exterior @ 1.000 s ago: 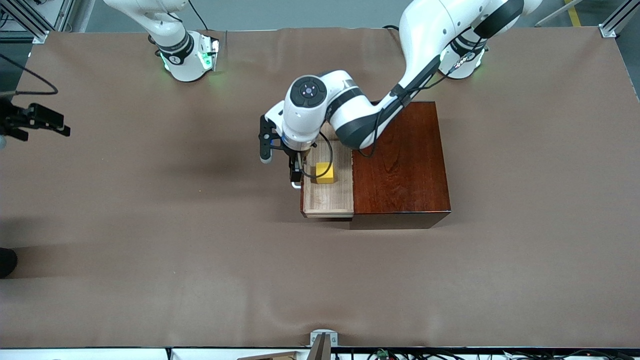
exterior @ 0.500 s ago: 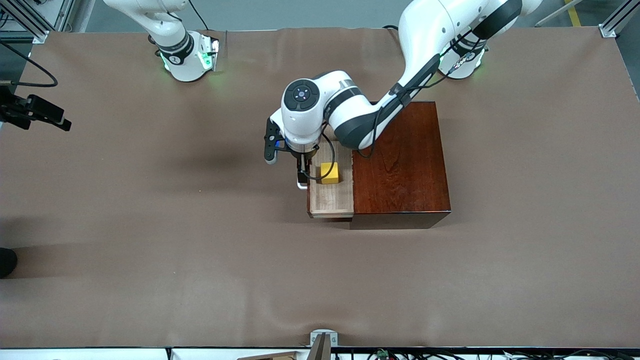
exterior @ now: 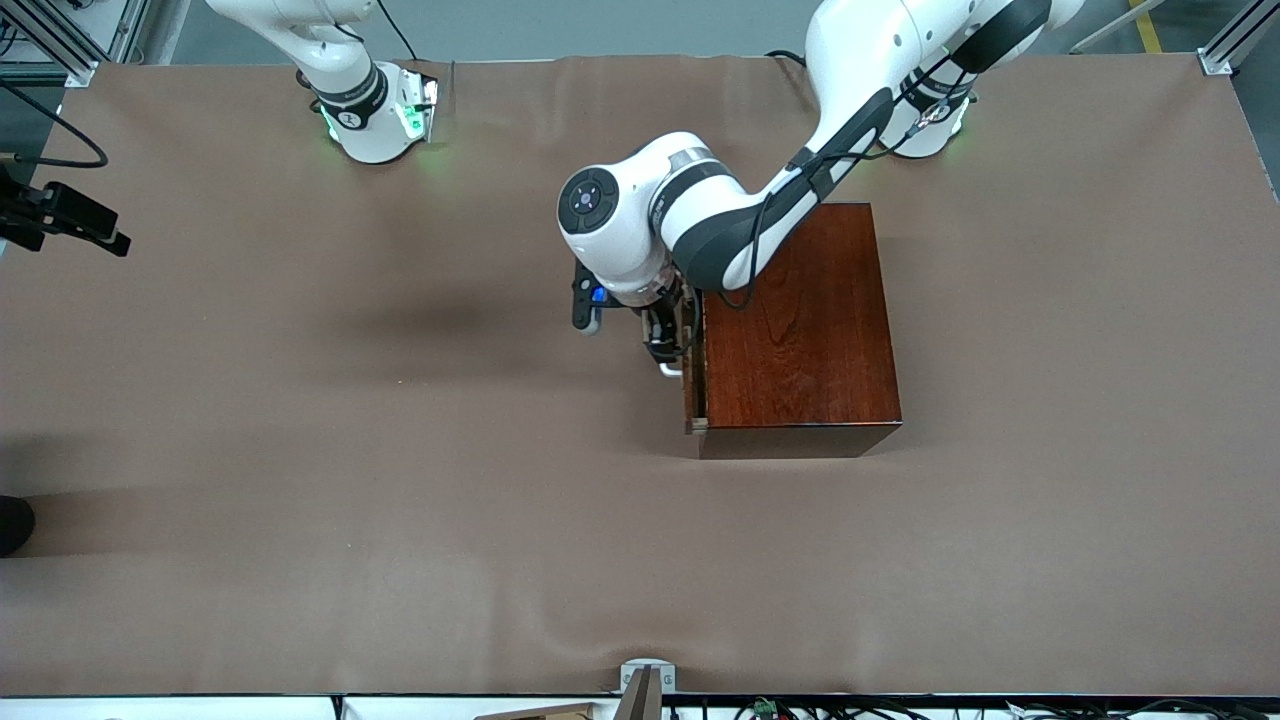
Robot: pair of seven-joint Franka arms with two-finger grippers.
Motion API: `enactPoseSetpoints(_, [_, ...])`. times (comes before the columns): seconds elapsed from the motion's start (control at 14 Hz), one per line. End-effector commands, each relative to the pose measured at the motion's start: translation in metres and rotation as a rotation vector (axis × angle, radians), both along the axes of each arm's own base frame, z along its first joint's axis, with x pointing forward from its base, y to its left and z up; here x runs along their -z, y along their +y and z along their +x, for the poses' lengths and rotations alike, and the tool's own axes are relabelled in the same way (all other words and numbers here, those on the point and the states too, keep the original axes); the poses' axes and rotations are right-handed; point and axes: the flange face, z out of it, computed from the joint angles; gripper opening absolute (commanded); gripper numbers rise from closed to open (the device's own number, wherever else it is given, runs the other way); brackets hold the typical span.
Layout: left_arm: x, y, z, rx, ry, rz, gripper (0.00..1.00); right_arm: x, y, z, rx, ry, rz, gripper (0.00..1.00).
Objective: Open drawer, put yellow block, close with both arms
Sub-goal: 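Push the drawer front shut with the left gripper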
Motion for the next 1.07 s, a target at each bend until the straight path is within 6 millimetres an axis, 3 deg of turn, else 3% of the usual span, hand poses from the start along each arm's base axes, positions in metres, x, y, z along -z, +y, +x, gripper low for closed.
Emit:
enactPoseSetpoints(0.0, [-0.004,0.026,0.004,-0.014,0.021,0.112,1.0,-0.007,0.003,-0.009,0.011,0.01,-0.009,1.0])
enactPoseSetpoints(0.21, [-0.001,0.04,0.013,-0.044,0.039,0.126,1.0,-0.007,-0.001,-0.005,0.015,-0.01,-0.002,1.0])
enactPoseSetpoints(0.5, [-0.022,0.004,0.009,-0.196,-0.111,-0.034,1.0,-0.015,0.006,-0.006,0.011,-0.022,0.048,1.0])
enactPoseSetpoints(0.64, [-0.058,-0.019,-0.003,-0.347,-0.208,-0.15,1.0,-0.025,-0.003,-0.012,0.017,-0.003,0.042,1.0])
enactPoseSetpoints(0.71, [-0.075,-0.021,-0.005,-0.462,-0.254,-0.186,1.0,-0.024,-0.018,-0.017,0.042,0.019,0.046,1.0])
enactPoseSetpoints(0.86, [-0.133,-0.016,-0.012,-0.712,-0.352,-0.25,1.0,-0.024,-0.025,-0.025,0.057,0.054,0.056,1.0])
enactPoseSetpoints(0.93, [-0.153,-0.005,-0.008,-0.808,-0.374,-0.267,1.0,-0.029,-0.02,-0.029,0.053,0.061,0.055,1.0])
enactPoseSetpoints(1.0, [-0.187,0.011,-0.009,-0.868,-0.406,-0.283,1.0,-0.042,-0.016,-0.034,0.049,0.028,0.047,1.0])
